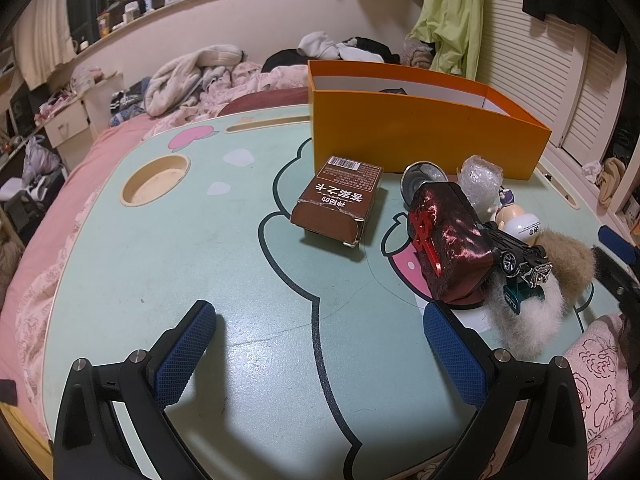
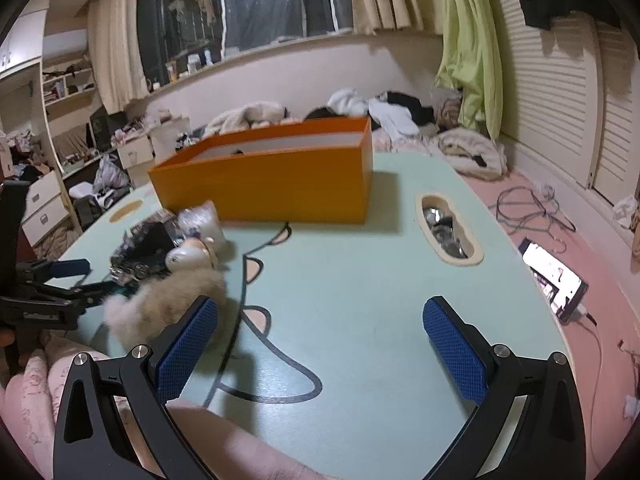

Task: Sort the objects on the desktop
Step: 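Grasp the beige pompom with the right tool while the left tool reaches the brown package, then drop the beige pompom into the orange box with the right tool while the left drops the package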

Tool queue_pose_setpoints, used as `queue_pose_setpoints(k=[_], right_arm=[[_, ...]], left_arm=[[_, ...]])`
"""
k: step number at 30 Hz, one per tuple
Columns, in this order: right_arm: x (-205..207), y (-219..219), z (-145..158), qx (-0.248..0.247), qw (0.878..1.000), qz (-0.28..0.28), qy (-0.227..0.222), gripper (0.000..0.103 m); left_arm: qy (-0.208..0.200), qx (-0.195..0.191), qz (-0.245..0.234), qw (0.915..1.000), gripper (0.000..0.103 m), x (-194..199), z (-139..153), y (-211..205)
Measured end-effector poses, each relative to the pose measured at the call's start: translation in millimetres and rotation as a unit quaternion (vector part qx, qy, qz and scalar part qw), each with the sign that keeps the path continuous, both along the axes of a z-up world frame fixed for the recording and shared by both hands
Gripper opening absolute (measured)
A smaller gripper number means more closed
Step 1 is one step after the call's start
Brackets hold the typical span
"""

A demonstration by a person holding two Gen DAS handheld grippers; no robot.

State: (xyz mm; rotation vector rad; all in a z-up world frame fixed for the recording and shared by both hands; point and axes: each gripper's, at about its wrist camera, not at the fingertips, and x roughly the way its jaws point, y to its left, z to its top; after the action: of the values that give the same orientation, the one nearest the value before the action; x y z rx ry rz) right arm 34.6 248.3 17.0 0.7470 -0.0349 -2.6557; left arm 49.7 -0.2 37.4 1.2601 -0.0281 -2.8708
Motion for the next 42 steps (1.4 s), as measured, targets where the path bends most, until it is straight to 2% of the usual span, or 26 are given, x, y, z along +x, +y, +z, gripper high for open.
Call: queue_pose_setpoints(k=[3, 6, 9, 11, 13, 15, 17, 18, 19, 21, 24, 29, 32, 36, 39, 42], right_arm=[[9.2, 0.9, 6.0, -0.024, 0.999, 0.029, 0.017, 0.1], [16.6, -10.1, 10.9, -0.04, 0.995, 0.087, 0.01, 0.089], [24.1, -35.4, 11.4, 0.0, 0.992, 0.126, 0.012, 0.077], [26.0, -46.6, 10.2, 0.028, 0.992, 0.12, 0.013, 0.076], [18.2, -47.6, 7.7, 0.033, 0.995, 0.093, 0.0, 0.076], [4.5, -43.8, 5.7, 0.024, 0.997, 0.063, -0.027, 0.076], [-7.9, -46.0, 0.5, 0.027, 0.996, 0.058, -0.059, 0.075], [-10.2, -48.8, -3.1, 0.032, 0.995, 0.065, -0.073, 0.061], [-8.2, -52.1, -3.1, 0.04, 0.995, 0.069, -0.064, 0.054], [-4.2, -55.2, -4.5, 0.041, 0.994, 0.085, -0.061, 0.026], [-0.1, -44.6, -2.5, 0.016, 0.996, 0.08, -0.047, 0.026], [4.5, -26.0, 1.9, -0.033, 0.997, 0.069, -0.023, 0.026], [2.5, -25.6, 3.3, -0.041, 0.997, 0.069, -0.02, 0.026], [-0.1, -26.2, 2.6, -0.042, 0.996, 0.071, -0.025, 0.026], [-0.7, -26.8, 2.2, -0.042, 0.996, 0.071, -0.026, 0.026], [-2.0, -25.4, 0.7, -0.043, 0.996, 0.074, -0.029, 0.026]], left_arm=[[0.0, 0.0, 0.0, 1.0, 0.103, -1.9, -2.6, -1.6], [0.0, 0.0, 0.0, 1.0, 0.103, -1.5, -2.5, -2.0], [0.0, 0.0, 0.0, 1.0, 0.103, -1.2, -2.5, -2.4], [0.0, 0.0, 0.0, 1.0, 0.103, -0.9, -2.4, -2.6], [0.0, 0.0, 0.0, 1.0, 0.103, 0.6, -1.0, -2.1], [0.0, 0.0, 0.0, 1.0, 0.103, -0.4, -2.4, -3.2], [0.0, 0.0, 0.0, 1.0, 0.103, -0.1, -2.2, -3.6], [0.0, 0.0, 0.001, 1.0, 0.103, -0.1, -2.3, -3.7], [0.001, -0.001, 0.002, 1.0, 0.103, -0.1, -4.3, -4.9], [0.002, 0.001, 0.005, 1.0, 0.103, 0.0, -11.4, -6.5], [0.006, 0.009, 0.011, 0.9999, 0.103, -1.5, -12.4, -9.7], [0.027, 0.048, 0.007, 0.9984, 0.099, -4.2, -6.4, -20.4], [0.041, 0.078, -0.009, 0.9961, 0.095, -15.7, 2.6, -30.2], [0.057, 0.081, -0.012, 0.995, 0.092, -38.6, 17.3, -37.8], [0.036, 0.082, -0.022, 0.9958, 0.084, -63.4, 16.8, -39.3], [0.001, 0.091, -0.043, 0.9949, 0.069, -90.0, 7.5, -33.7]])
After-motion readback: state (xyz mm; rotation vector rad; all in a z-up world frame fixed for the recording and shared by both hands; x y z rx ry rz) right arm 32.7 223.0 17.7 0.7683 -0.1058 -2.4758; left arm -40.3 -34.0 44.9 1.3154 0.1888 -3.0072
